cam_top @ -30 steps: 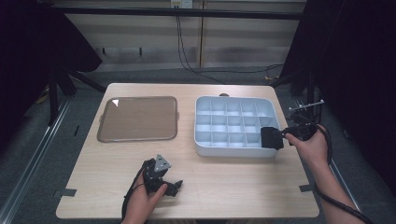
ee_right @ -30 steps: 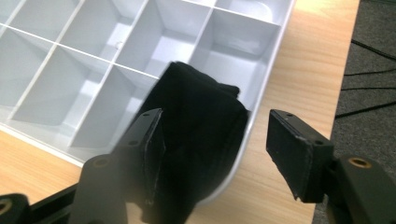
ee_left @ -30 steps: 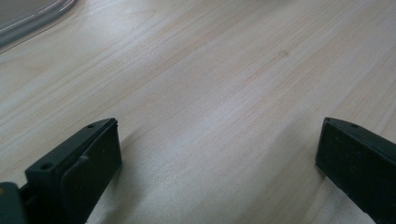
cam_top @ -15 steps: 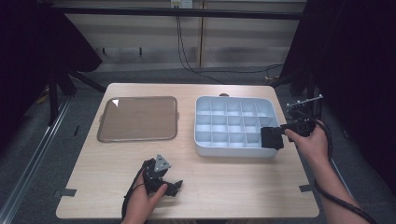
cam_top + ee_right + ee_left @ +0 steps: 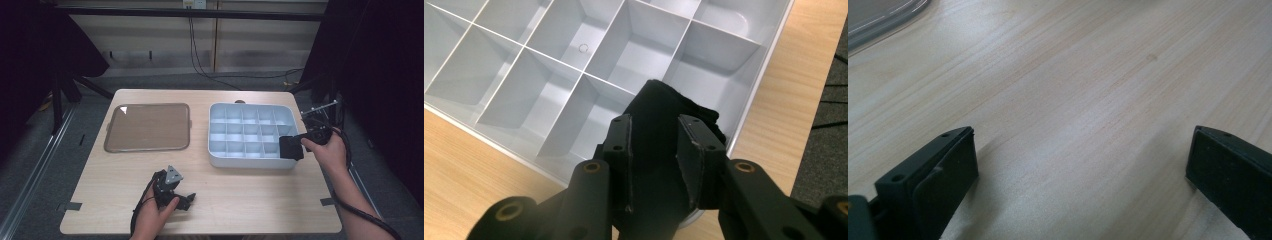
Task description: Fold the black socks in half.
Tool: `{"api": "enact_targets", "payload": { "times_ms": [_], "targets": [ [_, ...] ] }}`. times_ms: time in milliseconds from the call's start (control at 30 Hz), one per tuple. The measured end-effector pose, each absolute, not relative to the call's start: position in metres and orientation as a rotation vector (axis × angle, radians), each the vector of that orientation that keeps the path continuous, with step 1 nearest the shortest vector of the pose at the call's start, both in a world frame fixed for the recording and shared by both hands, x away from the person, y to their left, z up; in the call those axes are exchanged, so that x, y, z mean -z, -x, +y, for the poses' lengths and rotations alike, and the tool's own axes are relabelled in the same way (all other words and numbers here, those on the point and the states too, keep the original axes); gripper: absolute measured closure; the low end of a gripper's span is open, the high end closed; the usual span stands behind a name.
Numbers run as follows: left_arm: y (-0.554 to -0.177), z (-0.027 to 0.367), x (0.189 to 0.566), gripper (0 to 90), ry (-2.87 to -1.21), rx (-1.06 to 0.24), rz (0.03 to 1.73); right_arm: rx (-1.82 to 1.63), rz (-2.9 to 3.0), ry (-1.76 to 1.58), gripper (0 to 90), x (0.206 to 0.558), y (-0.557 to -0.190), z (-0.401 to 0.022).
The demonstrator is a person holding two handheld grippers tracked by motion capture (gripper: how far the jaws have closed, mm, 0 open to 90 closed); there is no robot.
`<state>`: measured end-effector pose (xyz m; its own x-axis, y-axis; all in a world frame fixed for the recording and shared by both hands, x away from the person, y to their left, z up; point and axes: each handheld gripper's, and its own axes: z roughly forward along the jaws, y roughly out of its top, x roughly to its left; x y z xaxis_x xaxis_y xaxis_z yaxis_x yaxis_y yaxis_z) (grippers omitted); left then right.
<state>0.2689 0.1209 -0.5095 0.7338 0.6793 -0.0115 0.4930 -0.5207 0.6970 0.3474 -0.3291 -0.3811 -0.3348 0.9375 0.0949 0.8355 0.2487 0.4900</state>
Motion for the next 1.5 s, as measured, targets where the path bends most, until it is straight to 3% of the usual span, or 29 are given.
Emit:
{"api": "enact_targets", "payload": {
  "times_ms": [267, 533, 1500],
  "targets": [
    [-0.269, 0.120, 0.510, 0.0, -2.224, -0.331, 0.886, -0.650, 2.329, -1.674, 75.4, 0.384, -0.351, -0.327],
    [-0.269, 0.121, 0.510, 0.0, -2.229, -0.341, 0.878, -0.620, 2.378, -1.686, 89.5, 0.382, -0.354, -0.324],
    [-0.269, 0.121, 0.510, 0.0, -2.231, -0.342, 0.880, -0.464, 2.457, -1.664, 90.0, 0.385, -0.370, -0.314]
  ]
}}
